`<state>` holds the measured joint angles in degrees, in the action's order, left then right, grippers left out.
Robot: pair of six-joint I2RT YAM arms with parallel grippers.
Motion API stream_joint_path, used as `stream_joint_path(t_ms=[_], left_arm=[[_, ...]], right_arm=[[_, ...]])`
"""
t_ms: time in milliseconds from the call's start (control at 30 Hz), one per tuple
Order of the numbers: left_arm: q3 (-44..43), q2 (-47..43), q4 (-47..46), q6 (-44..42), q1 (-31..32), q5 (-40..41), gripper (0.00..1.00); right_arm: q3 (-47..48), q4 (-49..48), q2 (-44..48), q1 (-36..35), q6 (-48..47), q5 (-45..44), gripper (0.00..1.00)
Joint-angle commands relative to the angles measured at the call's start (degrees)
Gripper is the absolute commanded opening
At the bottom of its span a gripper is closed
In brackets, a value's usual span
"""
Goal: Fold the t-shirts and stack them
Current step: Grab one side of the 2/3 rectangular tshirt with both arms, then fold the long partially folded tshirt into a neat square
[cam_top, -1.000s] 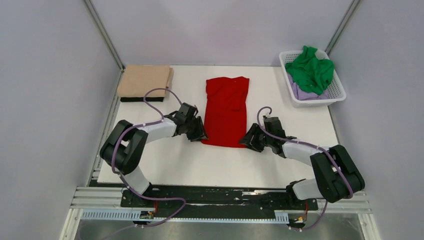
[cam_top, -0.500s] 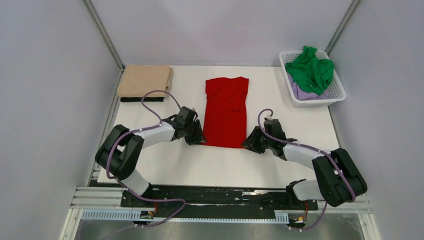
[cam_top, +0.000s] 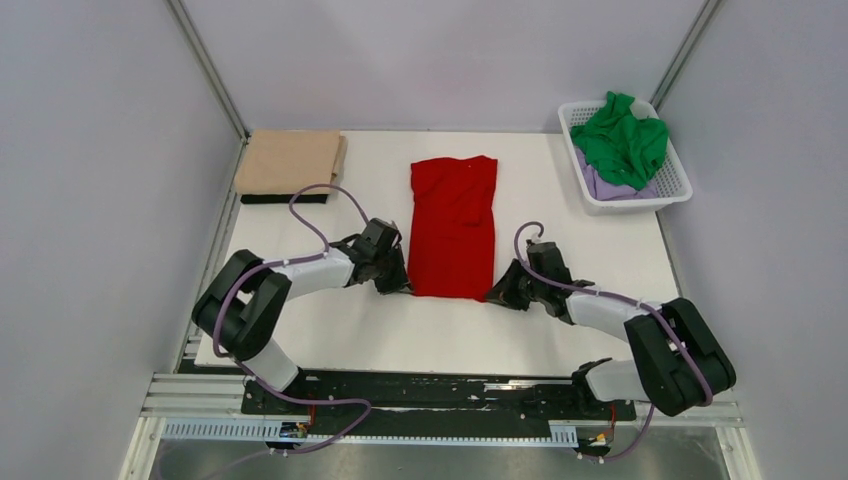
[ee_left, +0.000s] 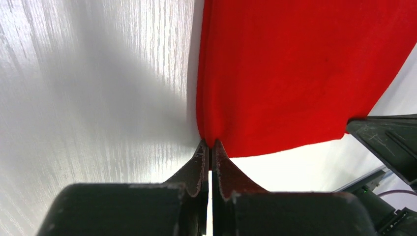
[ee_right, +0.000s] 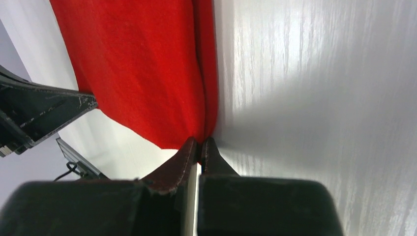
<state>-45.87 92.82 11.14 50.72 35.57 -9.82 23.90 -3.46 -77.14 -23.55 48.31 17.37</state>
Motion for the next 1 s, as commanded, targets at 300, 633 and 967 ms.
stream_joint_path(t_ms=[300, 633, 967], left_arm=[[8.61, -32.13, 20.7, -3.17, 8.63, 1.45, 0.0], [-0.73, -40.13, 20.72, -5.71, 8.42, 8.77, 0.0], [-14.41, -23.39, 15.49, -10.9, -1.61, 15.53, 0.0]], right_arm=[[-3.36, 24.14, 30.6, -2.87, -1.29, 17.82, 0.0], [6.4, 19.9, 36.48, -2.69, -2.15, 12.08, 0.0], [22.93, 16.31, 13.5, 4.14, -8.09, 4.77, 0.0]])
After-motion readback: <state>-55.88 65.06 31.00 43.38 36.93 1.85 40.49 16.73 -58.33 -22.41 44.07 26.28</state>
